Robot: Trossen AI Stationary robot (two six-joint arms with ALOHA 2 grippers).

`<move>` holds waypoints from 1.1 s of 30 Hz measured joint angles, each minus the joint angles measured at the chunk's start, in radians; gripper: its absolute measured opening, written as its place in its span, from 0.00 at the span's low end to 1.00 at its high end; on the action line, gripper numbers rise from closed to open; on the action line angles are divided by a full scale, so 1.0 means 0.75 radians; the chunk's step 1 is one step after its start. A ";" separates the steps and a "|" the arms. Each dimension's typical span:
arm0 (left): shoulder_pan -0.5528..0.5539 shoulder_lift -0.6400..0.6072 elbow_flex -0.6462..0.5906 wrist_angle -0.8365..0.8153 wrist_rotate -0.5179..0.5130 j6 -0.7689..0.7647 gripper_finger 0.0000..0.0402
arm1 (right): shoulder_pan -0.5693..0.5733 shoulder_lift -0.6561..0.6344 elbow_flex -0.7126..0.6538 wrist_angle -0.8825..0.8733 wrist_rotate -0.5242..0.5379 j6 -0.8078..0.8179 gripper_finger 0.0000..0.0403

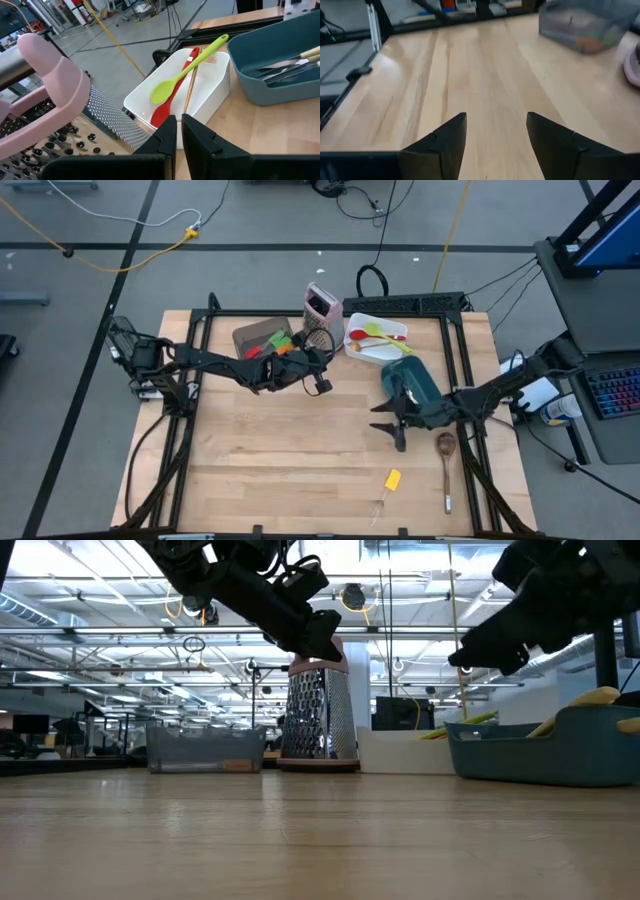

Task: Pick & Place Kitchen Items
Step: Put the brown serving spoon into the white bin

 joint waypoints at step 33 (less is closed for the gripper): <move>0.019 0.001 0.000 -0.002 -0.002 0.071 0.08 | 0.260 -0.016 0.336 -1.516 -1.256 2.559 0.50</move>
